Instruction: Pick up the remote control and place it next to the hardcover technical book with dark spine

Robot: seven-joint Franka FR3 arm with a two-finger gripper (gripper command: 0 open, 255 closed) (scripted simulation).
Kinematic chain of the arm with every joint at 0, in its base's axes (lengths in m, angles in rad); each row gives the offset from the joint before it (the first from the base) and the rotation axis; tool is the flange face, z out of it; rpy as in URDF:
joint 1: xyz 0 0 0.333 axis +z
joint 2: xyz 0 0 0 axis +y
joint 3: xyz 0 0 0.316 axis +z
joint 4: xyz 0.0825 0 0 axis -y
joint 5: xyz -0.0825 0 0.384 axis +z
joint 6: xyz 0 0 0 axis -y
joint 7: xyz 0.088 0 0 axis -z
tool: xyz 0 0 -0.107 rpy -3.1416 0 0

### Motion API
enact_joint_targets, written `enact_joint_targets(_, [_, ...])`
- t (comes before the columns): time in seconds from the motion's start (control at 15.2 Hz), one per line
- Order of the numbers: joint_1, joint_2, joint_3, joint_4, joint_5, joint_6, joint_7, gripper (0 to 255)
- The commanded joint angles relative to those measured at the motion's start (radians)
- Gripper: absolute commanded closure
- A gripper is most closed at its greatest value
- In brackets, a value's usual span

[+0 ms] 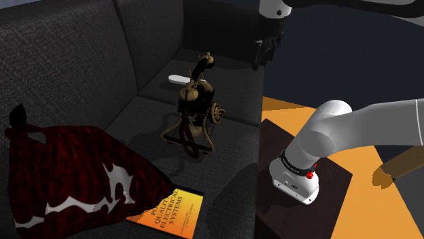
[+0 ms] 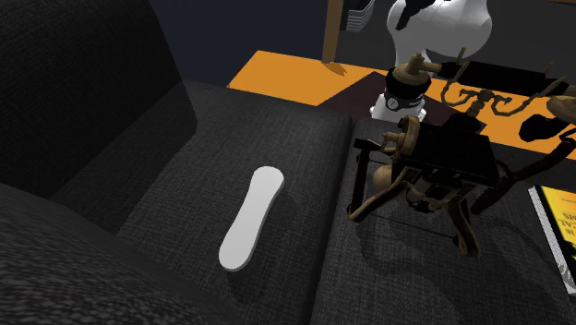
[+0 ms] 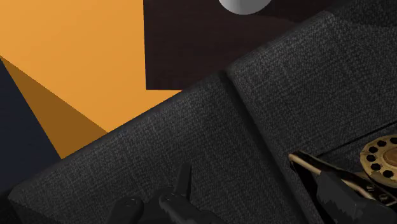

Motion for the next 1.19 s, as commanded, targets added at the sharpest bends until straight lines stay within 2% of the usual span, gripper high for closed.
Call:
enact_joint_targets(0.0, [0.0, 0.0, 0.0, 0.0, 0.0, 0.0, 0.0, 0])
enact_joint_targets(0.53, [0.02, 0.271, -0.048, 0.047, -0.022, 0.234, -0.12, 0])
enact_joint_targets(1.12, [0.044, 0.607, -0.075, 0.204, -0.015, 0.423, -0.253, 0])
